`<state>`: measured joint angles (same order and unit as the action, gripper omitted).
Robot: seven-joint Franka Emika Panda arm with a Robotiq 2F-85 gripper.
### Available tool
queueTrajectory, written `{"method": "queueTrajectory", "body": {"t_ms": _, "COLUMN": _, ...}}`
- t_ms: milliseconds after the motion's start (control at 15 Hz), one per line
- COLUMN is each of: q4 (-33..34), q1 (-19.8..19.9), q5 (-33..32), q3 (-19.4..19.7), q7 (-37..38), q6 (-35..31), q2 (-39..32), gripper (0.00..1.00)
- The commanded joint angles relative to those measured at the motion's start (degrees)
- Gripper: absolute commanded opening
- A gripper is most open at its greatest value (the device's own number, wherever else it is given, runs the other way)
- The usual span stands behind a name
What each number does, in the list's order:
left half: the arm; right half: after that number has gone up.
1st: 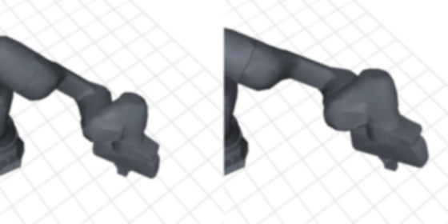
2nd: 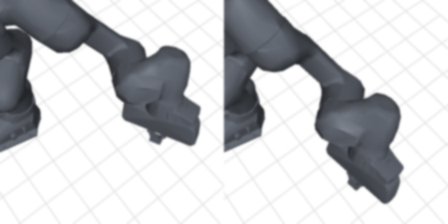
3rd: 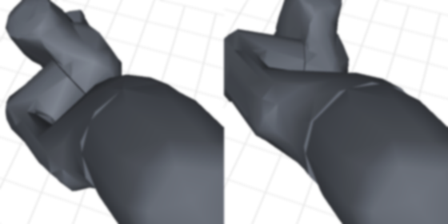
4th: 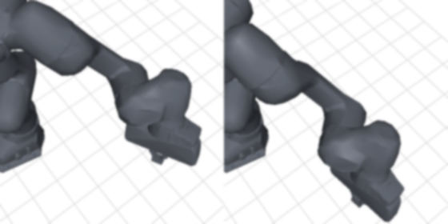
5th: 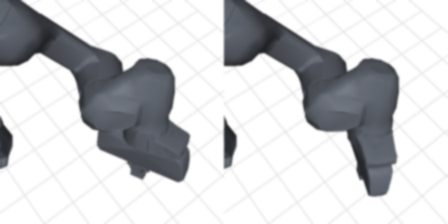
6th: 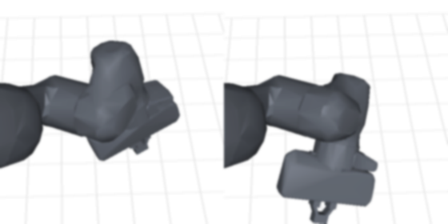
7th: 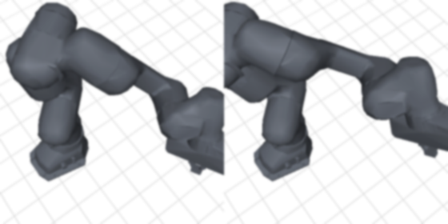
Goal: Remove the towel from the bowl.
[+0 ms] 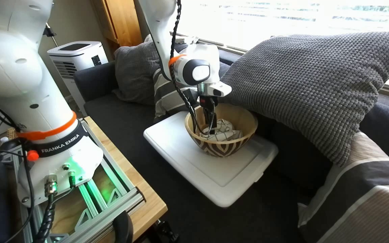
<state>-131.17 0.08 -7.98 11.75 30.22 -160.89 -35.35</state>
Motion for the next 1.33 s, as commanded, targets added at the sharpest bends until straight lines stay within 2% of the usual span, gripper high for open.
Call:
{"method": "queueTrajectory", "body": {"t_ms": 0, "q4": 4.4, "q1": -1.0, "q5": 4.9, "q3": 0.8, "q7": -2.9, "q6": -4.0, "q2": -7.1, "gripper": 1.00}}
{"method": "queueTrajectory", "body": {"t_ms": 67, "q4": 5.3, "q1": -0.7, "q5": 6.1, "q3": 0.4, "q7": -3.8, "q6": -4.9, "q2": -8.3, "gripper": 0.99}}
{"method": "queueTrajectory", "body": {"t_ms": 133, "q4": 6.2, "q1": -0.6, "q5": 7.2, "q3": 0.2, "q7": -4.2, "q6": -6.0, "q2": -9.7, "gripper": 0.74}}
{"method": "queueTrajectory", "body": {"t_ms": 267, "q4": 7.8, "q1": -0.4, "q5": 9.2, "q3": 0.0, "q7": -5.0, "q6": -7.2, "q2": -11.6, "gripper": 0.70}}
{"method": "queueTrajectory", "body": {"t_ms": 467, "q4": 9.6, "q1": -0.5, "q5": 11.4, "q3": -0.3, "q7": -6.0, "q6": -7.4, "q2": -13.2, "gripper": 0.45}}
{"method": "queueTrajectory", "body": {"t_ms": 733, "q4": 10.1, "q1": 0.5, "q5": 14.0, "q3": -1.8, "q7": -7.4, "q6": -3.0, "q2": -11.8, "gripper": 0.14}}
{"method": "queueTrajectory", "body": {"t_ms": 867, "q4": 9.8, "q1": 0.8, "q5": 14.9, "q3": -2.2, "q7": -7.8, "q6": -0.4, "q2": -10.4, "gripper": 0.02}}
{"method": "queueTrajectory", "body": {"t_ms": 1067, "q4": 8.2, "q1": 0.6, "q5": 16.5, "q3": -2.2, "q7": -6.6, "q6": 6.8, "q2": -5.9, "gripper": 0.02}}
{"method": "queueTrajectory", "body": {"t_ms": 1267, "q4": 4.5, "q1": -0.2, "q5": 16.6, "q3": -0.5, "q7": -5.3, "q6": 13.0, "q2": 1.2, "gripper": 0.03}}
